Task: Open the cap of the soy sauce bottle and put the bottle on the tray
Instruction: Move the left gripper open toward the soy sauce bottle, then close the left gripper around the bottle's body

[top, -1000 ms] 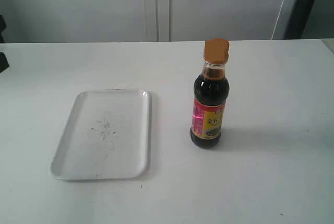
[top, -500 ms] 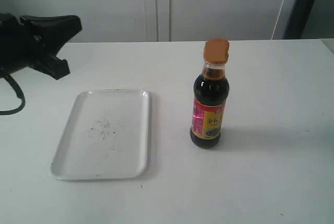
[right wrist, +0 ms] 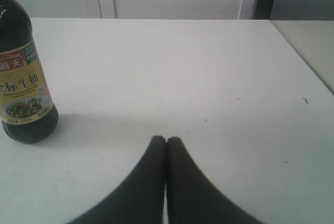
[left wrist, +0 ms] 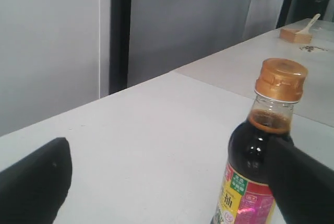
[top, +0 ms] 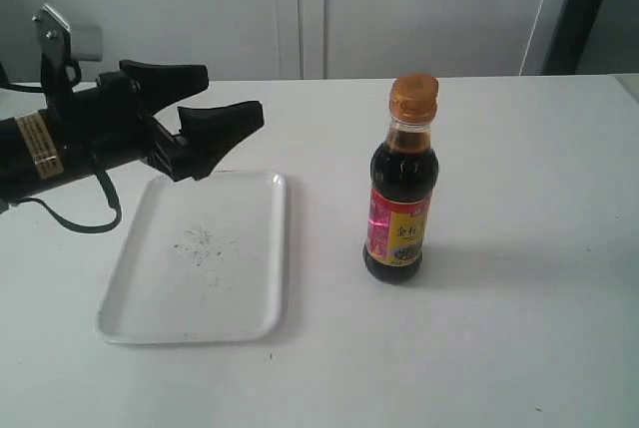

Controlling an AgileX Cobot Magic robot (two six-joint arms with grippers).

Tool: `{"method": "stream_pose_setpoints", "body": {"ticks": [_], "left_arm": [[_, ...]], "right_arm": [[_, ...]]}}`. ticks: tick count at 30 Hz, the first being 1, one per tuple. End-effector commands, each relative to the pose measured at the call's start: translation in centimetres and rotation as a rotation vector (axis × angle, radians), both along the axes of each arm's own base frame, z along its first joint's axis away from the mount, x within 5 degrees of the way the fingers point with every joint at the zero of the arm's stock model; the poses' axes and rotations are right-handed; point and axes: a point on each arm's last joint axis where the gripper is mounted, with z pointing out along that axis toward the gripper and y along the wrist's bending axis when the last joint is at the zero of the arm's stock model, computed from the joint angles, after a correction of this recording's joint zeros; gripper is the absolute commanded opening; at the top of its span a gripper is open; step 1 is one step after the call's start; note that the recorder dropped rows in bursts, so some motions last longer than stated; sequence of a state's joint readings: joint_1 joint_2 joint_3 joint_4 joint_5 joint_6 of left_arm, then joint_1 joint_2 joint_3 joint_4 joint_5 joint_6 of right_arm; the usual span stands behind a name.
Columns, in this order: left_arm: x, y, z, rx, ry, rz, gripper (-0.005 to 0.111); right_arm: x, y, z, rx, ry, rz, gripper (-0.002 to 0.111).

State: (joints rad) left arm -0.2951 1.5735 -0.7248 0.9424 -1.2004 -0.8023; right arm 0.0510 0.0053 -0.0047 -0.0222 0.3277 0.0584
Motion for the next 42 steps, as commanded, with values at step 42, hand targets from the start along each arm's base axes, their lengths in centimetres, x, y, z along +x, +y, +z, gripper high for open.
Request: {"method": "stream_pose_setpoints", "body": {"ticks": [42], "left_arm": [[1.6,-14.9,-3.9,0.012,-0.073,-0.349,0.105]], "right_arm": [[0.0,0.0,0.0,0.002,-0.012,0.0,0.0]]}}
